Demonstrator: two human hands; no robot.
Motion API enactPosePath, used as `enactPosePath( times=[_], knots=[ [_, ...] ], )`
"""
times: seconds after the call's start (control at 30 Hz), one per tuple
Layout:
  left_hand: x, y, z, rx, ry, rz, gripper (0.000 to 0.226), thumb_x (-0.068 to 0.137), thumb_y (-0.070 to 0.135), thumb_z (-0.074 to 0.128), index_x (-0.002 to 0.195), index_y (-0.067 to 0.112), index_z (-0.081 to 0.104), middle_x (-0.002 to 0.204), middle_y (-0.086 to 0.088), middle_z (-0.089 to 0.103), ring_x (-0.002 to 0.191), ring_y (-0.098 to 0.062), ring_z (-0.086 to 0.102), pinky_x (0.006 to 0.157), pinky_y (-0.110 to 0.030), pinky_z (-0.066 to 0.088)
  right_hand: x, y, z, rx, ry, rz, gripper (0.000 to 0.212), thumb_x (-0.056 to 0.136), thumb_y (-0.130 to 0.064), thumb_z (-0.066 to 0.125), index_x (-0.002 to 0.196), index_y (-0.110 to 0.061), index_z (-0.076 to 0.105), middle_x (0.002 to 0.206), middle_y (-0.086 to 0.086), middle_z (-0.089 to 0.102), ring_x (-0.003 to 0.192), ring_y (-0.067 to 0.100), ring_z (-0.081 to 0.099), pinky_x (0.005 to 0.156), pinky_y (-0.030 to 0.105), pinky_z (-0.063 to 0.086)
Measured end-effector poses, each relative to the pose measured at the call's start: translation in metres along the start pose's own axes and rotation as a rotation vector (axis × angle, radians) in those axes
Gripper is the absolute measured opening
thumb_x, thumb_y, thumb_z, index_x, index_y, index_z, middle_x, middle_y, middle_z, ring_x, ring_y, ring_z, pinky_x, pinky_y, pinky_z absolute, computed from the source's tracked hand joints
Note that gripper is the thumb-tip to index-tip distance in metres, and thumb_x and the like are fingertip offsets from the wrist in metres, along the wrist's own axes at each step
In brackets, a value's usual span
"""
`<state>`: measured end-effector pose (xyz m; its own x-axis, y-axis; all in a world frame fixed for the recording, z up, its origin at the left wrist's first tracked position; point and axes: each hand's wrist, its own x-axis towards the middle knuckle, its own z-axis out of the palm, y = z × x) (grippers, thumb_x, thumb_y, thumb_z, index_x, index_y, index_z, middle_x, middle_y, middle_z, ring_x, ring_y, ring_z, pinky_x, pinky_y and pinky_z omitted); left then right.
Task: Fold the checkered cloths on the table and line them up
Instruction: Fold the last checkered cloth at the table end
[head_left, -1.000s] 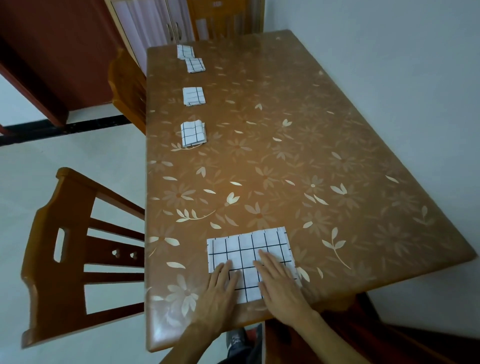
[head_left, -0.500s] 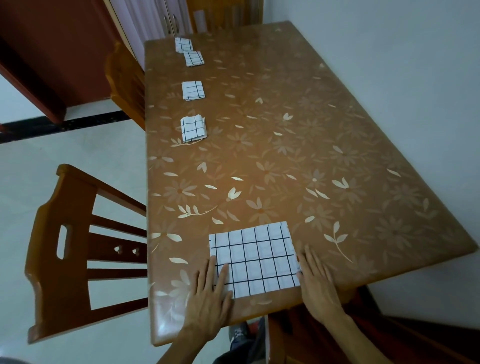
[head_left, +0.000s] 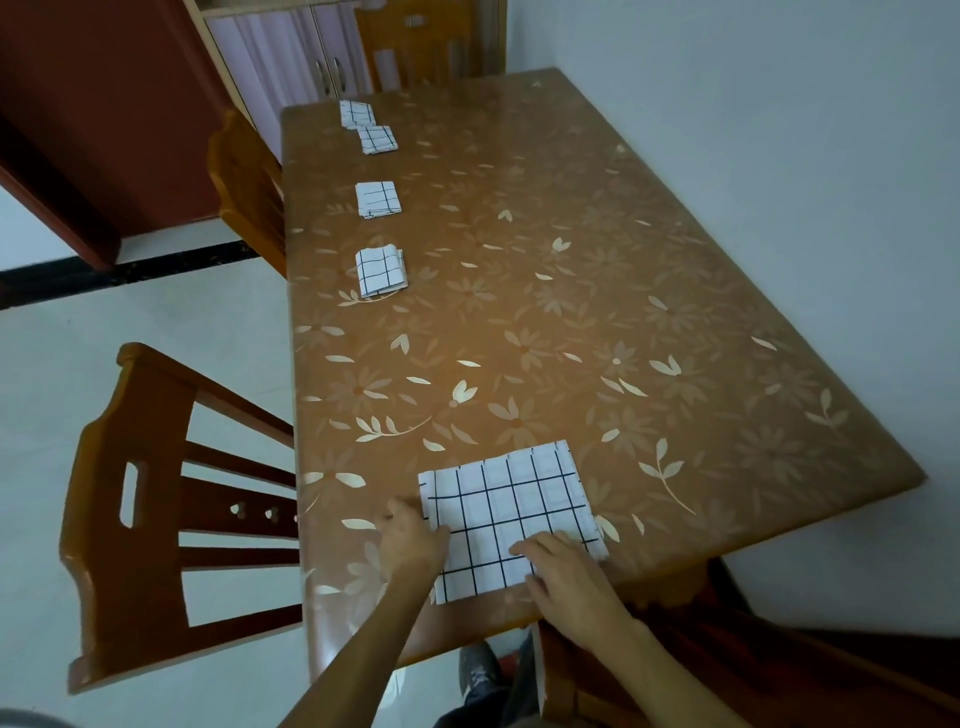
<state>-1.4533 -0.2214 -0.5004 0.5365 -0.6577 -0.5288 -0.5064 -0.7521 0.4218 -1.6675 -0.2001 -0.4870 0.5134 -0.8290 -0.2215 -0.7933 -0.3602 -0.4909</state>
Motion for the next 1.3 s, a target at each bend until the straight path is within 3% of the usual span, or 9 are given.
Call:
enactPosePath(
  times=[0.27,0.4,0.53,0.63,0.8,1.0,1.1,1.23,1.3],
  knots=[
    [0.006,-0.013,0.008,-0.247,-0.225,-0.136,0.030,0.075,0.030,0.068,0.096,0.010,0.074,0.086,-0.008,0.073,0.086,-0.030,0.071,0.081,-0.044,0.061,-0.001,-0.017,0.014,-0.004,-0.094,-0.013,0.048,0.095,-0.018,0.057,0.140,-0.028,0.045,0.139,-0.008,0.045,0.123,0.013,0.047,0.100,0.027,0.042],
    [-0.006,-0.005,0.000,-0.593,-0.383,-0.301,0.013,0.090,0.016,0.063,0.099,0.006,0.065,0.094,-0.015,0.070,0.088,-0.034,0.069,0.077,-0.044,0.059,0.000,-0.021,0.008,-0.014,-0.063,0.017,0.059,0.093,-0.022,0.061,0.146,-0.029,0.036,0.148,-0.010,0.035,0.133,0.013,0.039,0.107,0.028,0.039],
    [-0.026,0.002,-0.014,-0.982,-0.506,-0.392,0.004,0.096,0.001,0.054,0.095,0.005,0.055,0.074,-0.013,0.051,0.064,-0.023,0.050,0.043,-0.024,0.048,0.003,-0.028,0.001,-0.056,0.036,0.072,0.061,0.089,-0.020,0.065,0.145,-0.025,0.039,0.149,-0.006,0.035,0.135,0.015,0.036,0.106,0.028,0.040],
    [-0.043,0.000,-0.025,-1.123,-0.555,-0.365,0.004,0.095,0.000,0.058,0.097,0.004,0.059,0.081,-0.015,0.057,0.070,-0.023,0.055,0.045,-0.025,0.056,0.008,-0.028,-0.001,-0.064,0.095,0.096,0.058,0.083,-0.017,0.072,0.137,-0.023,0.052,0.141,-0.007,0.044,0.130,0.018,0.041,0.102,0.028,0.042],
    [-0.049,-0.034,-0.034,-0.806,-0.807,-0.080,0.024,0.091,0.014,0.068,0.113,0.003,0.069,0.108,-0.014,0.074,0.093,-0.027,0.071,0.076,-0.037,0.058,0.010,-0.018,-0.002,0.171,0.236,0.142,0.037,0.090,0.001,0.055,0.114,-0.025,0.068,0.120,-0.015,0.056,0.112,0.004,0.052,0.093,0.017,0.046],
    [-0.024,-0.067,-0.026,-0.597,-0.347,0.182,0.058,0.078,-0.002,0.079,0.127,0.016,0.054,0.106,-0.019,0.070,0.082,-0.024,0.071,0.061,-0.030,0.059,-0.002,0.000,-0.005,0.551,0.249,0.167,0.051,0.084,0.014,0.056,0.099,-0.031,0.072,0.112,-0.017,0.065,0.108,-0.008,0.058,0.093,0.011,0.047],
    [-0.015,-0.066,-0.032,-0.488,-0.303,0.337,0.076,0.070,0.021,0.087,0.137,0.027,0.052,0.116,0.000,0.069,0.099,-0.021,0.069,0.083,-0.040,0.061,-0.014,0.009,-0.006,0.687,0.183,0.248,0.041,0.087,0.011,0.060,0.098,-0.026,0.075,0.107,-0.015,0.070,0.103,-0.008,0.062,0.090,0.013,0.050],
    [-0.011,-0.064,-0.029,-0.354,-0.421,0.343,0.063,0.061,0.076,0.075,0.084,0.017,0.077,0.066,-0.001,0.072,0.060,-0.013,0.063,0.062,-0.032,0.056,-0.024,0.022,-0.004,0.773,0.112,0.328,0.019,0.096,-0.021,0.062,0.107,-0.032,0.073,0.103,-0.016,0.074,0.102,0.001,0.067,0.090,0.023,0.053],
    [-0.013,-0.061,-0.027,-0.268,-0.415,0.401,0.022,0.081,0.053,0.075,0.076,0.031,0.075,0.061,0.000,0.068,0.056,-0.011,0.058,0.058,-0.032,0.052,-0.026,0.022,-0.006,0.821,0.127,0.355,0.016,0.097,-0.025,0.061,0.106,-0.030,0.073,0.101,-0.016,0.075,0.098,0.002,0.068,0.088,0.024,0.052]
  ],
)
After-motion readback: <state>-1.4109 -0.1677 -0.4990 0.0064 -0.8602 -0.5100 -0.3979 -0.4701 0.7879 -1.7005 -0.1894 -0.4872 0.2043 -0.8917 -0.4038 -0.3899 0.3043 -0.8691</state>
